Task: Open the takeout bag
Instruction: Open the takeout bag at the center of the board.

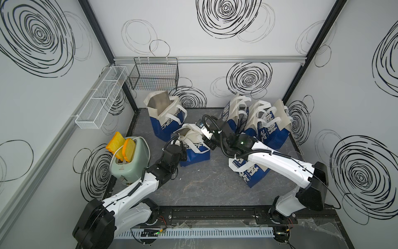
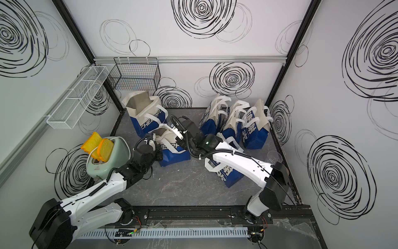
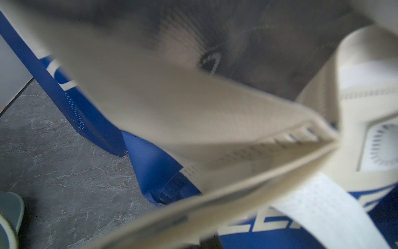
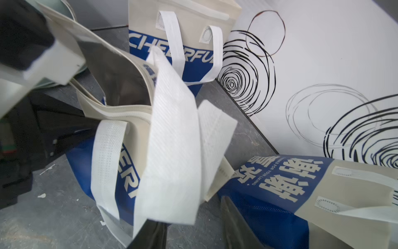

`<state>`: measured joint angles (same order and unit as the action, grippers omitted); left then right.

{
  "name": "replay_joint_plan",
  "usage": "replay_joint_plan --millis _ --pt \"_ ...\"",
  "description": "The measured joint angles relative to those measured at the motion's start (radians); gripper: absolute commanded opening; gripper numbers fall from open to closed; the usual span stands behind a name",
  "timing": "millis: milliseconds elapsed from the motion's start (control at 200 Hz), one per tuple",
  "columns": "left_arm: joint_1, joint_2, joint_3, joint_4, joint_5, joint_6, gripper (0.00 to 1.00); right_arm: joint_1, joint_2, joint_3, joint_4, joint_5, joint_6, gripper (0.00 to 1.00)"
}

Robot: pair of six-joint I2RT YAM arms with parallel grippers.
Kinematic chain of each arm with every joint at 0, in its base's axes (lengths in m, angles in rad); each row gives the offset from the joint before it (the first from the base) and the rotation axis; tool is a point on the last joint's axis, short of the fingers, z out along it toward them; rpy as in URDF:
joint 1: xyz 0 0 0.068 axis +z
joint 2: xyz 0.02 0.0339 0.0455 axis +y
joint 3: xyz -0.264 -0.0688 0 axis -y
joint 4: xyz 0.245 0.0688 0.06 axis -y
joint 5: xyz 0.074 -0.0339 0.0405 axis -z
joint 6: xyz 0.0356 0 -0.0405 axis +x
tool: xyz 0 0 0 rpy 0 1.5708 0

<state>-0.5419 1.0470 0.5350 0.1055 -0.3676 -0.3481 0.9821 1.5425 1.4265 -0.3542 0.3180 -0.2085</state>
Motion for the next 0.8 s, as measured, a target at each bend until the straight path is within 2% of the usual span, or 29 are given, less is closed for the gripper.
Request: replay_joint_plan --millis 370,800 --pt "0.0 -0.009 0.0 -0.005 0.0 0.0 0.0 0.069 -0.002 -0.03 0.109 -0.027 -0.001 0.46" --pt "0.0 -0.036 0.0 -0.03 0.002 0.005 0.0 0.066 0.18 0.084 0.13 0.051 -0.031 0.45"
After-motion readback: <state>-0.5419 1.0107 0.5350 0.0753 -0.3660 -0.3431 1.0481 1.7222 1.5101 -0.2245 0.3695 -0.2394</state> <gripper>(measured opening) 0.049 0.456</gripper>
